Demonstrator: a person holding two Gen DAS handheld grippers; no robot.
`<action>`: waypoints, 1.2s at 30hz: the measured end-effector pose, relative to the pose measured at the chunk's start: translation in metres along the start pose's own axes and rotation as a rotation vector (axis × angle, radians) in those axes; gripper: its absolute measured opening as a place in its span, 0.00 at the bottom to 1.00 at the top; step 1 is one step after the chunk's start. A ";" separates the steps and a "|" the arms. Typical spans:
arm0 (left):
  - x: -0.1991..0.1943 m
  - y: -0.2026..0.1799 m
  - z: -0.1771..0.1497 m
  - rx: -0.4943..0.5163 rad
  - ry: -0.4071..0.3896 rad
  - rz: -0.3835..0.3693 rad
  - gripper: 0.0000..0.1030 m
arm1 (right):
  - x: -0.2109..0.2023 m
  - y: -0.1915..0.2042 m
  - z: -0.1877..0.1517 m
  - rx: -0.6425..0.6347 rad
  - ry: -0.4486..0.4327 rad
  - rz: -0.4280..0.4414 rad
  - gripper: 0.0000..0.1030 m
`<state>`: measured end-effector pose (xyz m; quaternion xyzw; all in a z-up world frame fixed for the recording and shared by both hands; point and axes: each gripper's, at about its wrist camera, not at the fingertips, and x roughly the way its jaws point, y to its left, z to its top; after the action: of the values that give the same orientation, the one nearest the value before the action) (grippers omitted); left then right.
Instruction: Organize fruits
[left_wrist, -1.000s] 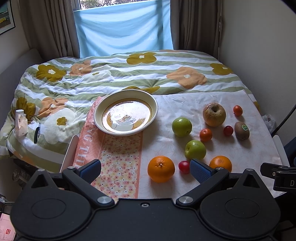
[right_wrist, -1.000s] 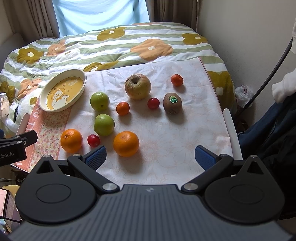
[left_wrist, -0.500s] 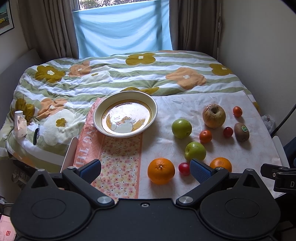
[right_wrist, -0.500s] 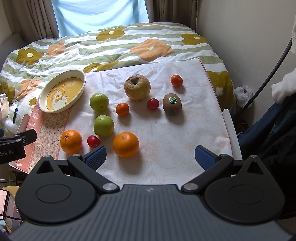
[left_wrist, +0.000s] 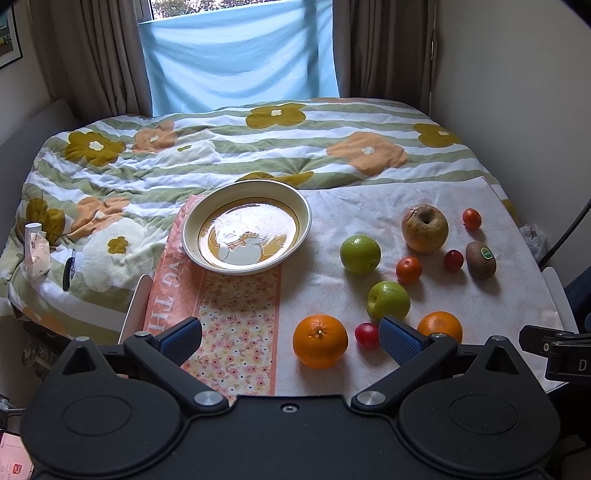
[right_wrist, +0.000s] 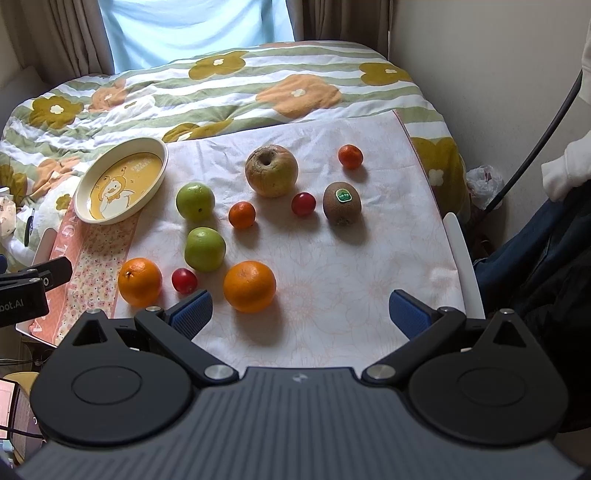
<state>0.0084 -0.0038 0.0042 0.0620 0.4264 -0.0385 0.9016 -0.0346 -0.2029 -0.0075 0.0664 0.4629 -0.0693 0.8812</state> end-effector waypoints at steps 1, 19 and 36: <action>0.000 0.000 0.000 0.001 0.000 0.000 1.00 | 0.001 0.000 0.000 0.001 0.002 0.000 1.00; 0.032 -0.010 -0.019 0.130 -0.054 -0.020 1.00 | 0.021 -0.007 -0.009 -0.077 -0.019 0.100 1.00; 0.117 -0.024 -0.058 0.197 -0.036 -0.043 0.93 | 0.108 0.000 -0.035 -0.277 -0.040 0.260 1.00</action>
<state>0.0351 -0.0206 -0.1249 0.1404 0.4054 -0.1008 0.8976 -0.0022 -0.2031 -0.1158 0.0025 0.4381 0.1082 0.8924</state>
